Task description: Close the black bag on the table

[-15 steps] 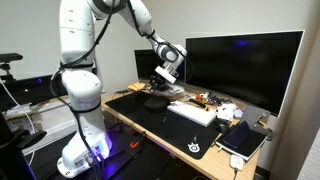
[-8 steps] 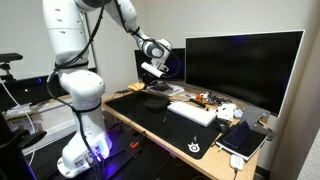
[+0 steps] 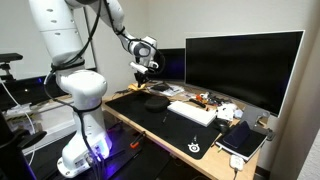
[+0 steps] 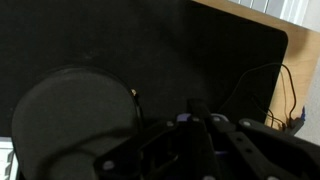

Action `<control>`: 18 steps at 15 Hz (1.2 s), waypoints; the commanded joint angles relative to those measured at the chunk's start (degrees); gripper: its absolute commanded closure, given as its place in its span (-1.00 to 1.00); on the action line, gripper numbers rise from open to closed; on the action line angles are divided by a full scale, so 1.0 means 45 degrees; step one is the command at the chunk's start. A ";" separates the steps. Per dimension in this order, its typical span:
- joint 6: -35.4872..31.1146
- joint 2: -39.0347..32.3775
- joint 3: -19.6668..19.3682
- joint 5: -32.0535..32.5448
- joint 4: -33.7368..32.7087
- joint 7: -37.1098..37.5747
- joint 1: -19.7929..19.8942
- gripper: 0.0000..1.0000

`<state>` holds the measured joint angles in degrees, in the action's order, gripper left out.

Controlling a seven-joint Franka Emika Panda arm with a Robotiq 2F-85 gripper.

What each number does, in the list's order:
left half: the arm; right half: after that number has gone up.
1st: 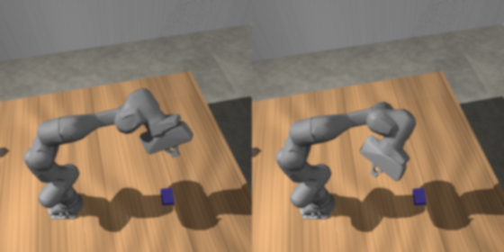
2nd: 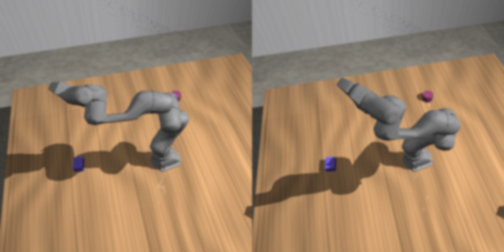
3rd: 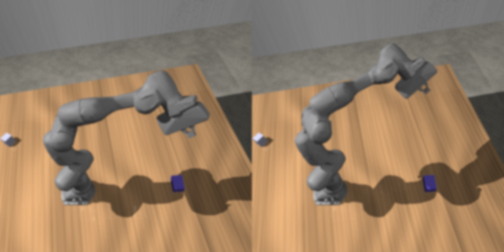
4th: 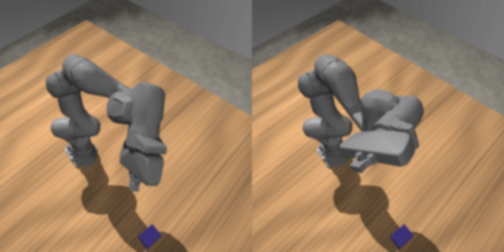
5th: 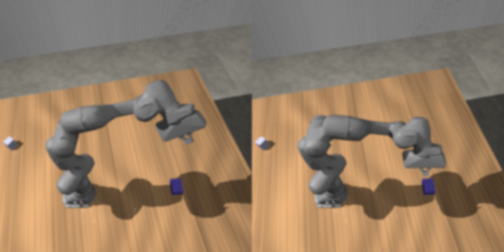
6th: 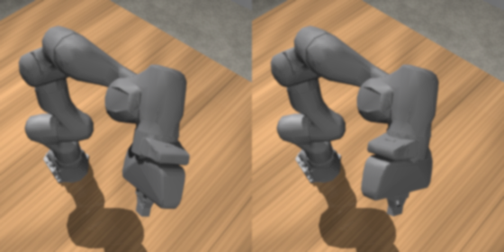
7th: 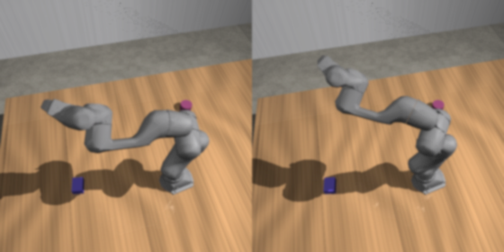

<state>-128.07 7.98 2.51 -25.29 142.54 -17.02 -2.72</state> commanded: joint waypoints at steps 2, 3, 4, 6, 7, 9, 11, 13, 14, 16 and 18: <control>-0.1100 0.1107 0.0578 0.0462 0.1159 0.2454 -0.0616 0.19; -0.0615 0.0449 0.0218 0.0234 0.0519 0.1573 -0.0561 0.55; -0.0728 0.0550 0.0323 0.0304 0.0648 0.1926 -0.0679 0.38; -0.0807 0.0659 0.0423 0.0352 0.0767 0.2154 -0.0745 0.19; -0.0816 0.0672 0.0417 0.0354 0.0788 0.2155 -0.0743 0.19; -0.0837 0.0673 0.0405 0.0354 0.0799 0.2155 -0.0738 0.19; -0.0846 0.0673 0.0405 0.0354 0.0800 0.2155 -0.0738 0.19; -0.0850 0.0673 0.0405 0.0354 0.0800 0.2155 -0.0738 0.19; -0.0851 0.0673 0.0405 0.0355 0.0800 0.2155 -0.0738 0.19; -0.0853 0.0673 0.0405 0.0355 0.0800 0.2155 -0.0738 -0.31; -0.1065 0.0654 0.0482 0.0510 0.0863 0.2272 -0.0754 -0.47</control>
<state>-131.99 10.87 4.99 -23.94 146.19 -7.54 -5.38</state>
